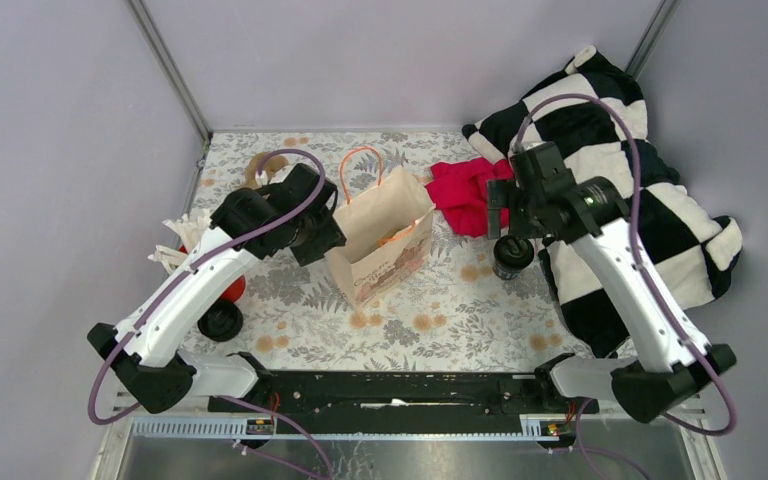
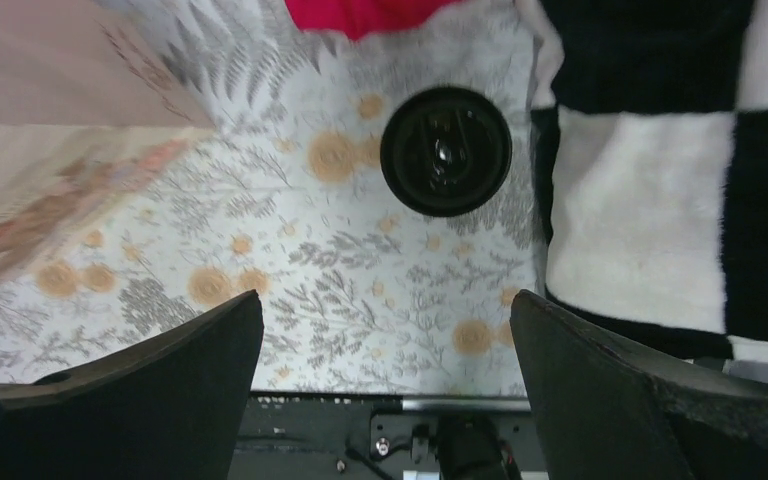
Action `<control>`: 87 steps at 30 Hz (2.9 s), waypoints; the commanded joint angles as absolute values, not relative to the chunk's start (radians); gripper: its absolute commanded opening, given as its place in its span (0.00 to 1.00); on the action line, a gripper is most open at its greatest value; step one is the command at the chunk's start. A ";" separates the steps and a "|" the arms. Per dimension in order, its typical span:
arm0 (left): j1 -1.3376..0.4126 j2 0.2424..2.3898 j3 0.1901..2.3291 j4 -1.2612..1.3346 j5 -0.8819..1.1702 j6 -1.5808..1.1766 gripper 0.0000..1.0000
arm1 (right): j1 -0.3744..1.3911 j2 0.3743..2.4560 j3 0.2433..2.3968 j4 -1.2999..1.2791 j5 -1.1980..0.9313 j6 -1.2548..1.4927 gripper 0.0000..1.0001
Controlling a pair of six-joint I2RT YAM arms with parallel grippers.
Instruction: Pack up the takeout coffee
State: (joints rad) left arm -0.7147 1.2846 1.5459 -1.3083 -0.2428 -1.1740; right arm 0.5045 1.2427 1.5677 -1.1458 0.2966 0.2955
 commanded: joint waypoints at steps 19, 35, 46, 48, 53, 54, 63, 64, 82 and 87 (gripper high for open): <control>-0.667 1.273 1.512 -1.183 -0.184 -0.990 0.30 | 0.202 1.493 1.316 -0.966 0.085 0.120 0.98; -0.649 1.293 1.545 -1.189 -0.173 -0.930 0.19 | 0.195 1.593 1.327 -0.914 0.135 0.118 0.89; -0.643 1.305 1.551 -1.186 -0.170 -0.917 0.18 | 0.195 1.599 1.298 -0.898 0.145 0.118 0.80; -0.642 1.305 1.548 -1.184 -0.167 -0.916 0.18 | 0.195 1.603 1.297 -0.897 0.142 0.118 0.80; -0.640 1.307 1.551 -1.181 -0.163 -0.908 0.16 | 0.195 1.605 1.283 -0.888 0.139 0.118 0.81; -0.640 1.308 1.552 -1.182 -0.162 -0.907 0.16 | 0.195 1.606 1.282 -0.887 0.138 0.118 0.81; -0.637 1.311 1.554 -1.176 -0.157 -0.897 0.15 | 0.194 1.591 1.274 -0.888 0.106 0.112 0.85; -0.637 1.311 1.554 -1.177 -0.157 -0.896 0.15 | 0.195 1.586 1.271 -0.887 0.106 0.111 0.85; -0.620 1.314 1.551 -1.168 -0.137 -0.867 0.15 | 0.195 1.547 1.251 -0.875 0.134 0.109 0.87; -0.618 1.313 1.545 -1.160 -0.127 -0.859 0.15 | 0.195 1.571 1.254 -0.870 0.127 0.110 0.84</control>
State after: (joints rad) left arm -0.6247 1.3174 1.5127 -1.2011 -0.1413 -0.8814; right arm 0.1997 1.5627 1.2480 -0.8795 0.1143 0.1219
